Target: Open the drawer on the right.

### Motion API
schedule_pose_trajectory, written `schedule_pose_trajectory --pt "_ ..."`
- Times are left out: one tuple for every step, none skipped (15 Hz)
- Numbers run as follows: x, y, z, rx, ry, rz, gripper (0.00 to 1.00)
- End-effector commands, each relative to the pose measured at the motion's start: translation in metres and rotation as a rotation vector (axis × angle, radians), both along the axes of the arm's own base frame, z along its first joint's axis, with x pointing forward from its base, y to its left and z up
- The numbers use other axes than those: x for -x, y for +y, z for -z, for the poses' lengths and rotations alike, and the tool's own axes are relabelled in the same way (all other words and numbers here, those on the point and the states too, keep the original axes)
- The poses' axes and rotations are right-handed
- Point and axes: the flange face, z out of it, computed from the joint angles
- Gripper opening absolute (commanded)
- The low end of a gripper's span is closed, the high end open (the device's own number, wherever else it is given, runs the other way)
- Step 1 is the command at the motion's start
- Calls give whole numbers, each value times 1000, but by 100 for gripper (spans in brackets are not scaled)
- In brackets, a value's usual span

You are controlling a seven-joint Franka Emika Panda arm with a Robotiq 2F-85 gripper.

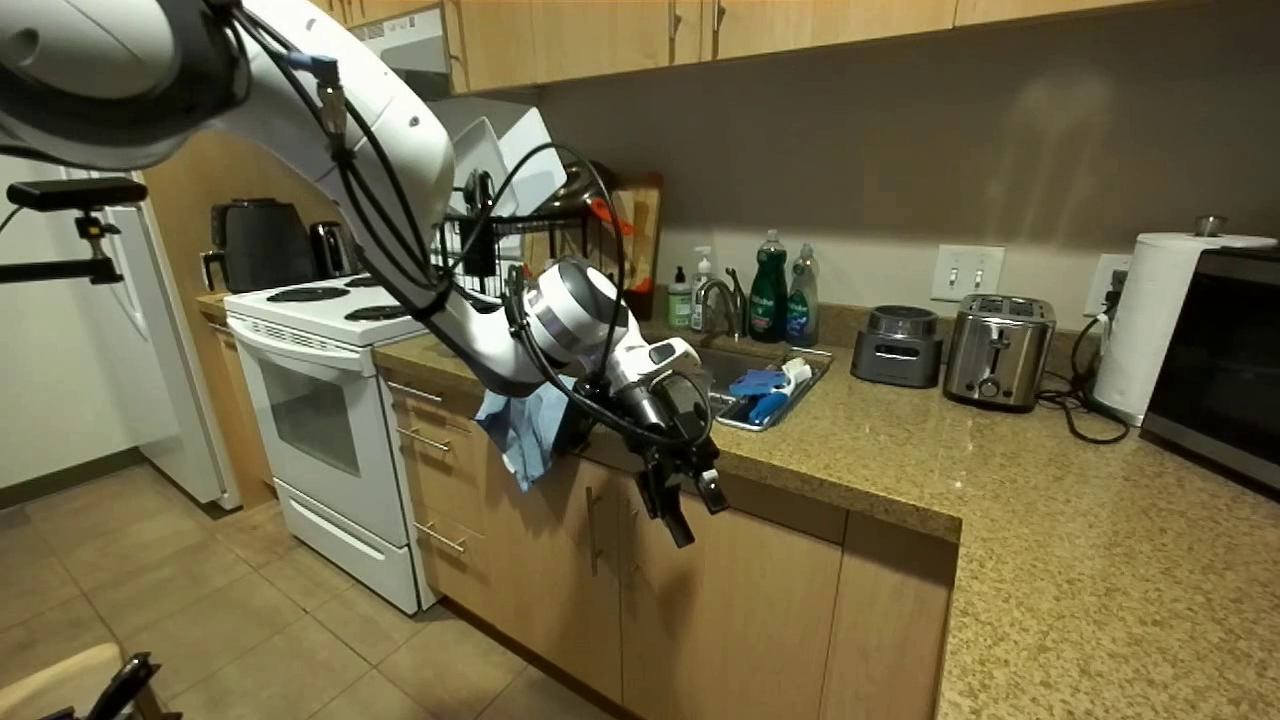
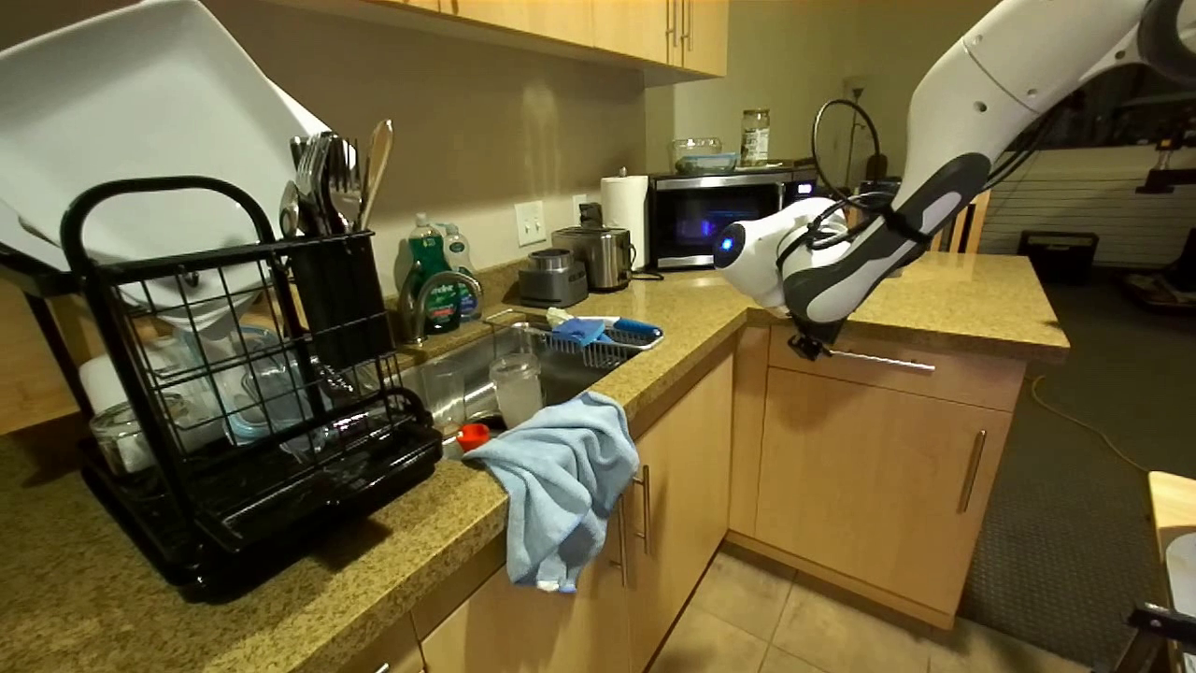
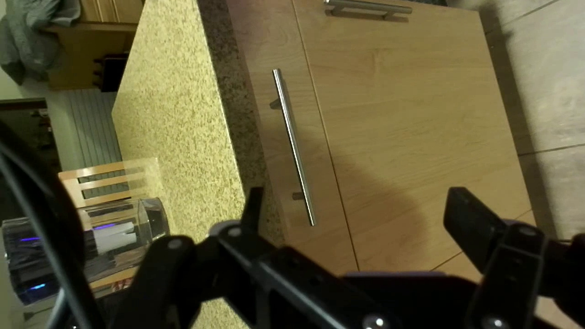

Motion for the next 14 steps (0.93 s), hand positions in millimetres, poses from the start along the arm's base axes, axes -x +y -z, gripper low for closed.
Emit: schedule_pose_trajectory --pt "-9 -17 13 73 12 11 100" --pt "-10 -22 16 80 18 15 100" --pt "-11 -28 20 86 23 22 100" --pt "-12 -34 23 99 25 30 100" --pt "-12 -41 27 106 33 42 100" --pt "-12 -47 30 118 40 53 100" --pt "-11 -54 35 132 48 64 100" --pt "-11 -60 38 147 53 72 100" --pt "-11 -67 41 167 61 78 100" --pt "-11 -74 42 170 73 85 100" --pt "-10 -75 41 149 105 82 100" --pt "-9 -74 39 142 131 68 100" --pt "-8 -67 33 124 156 42 100" --pt "-8 -72 44 131 107 74 100"
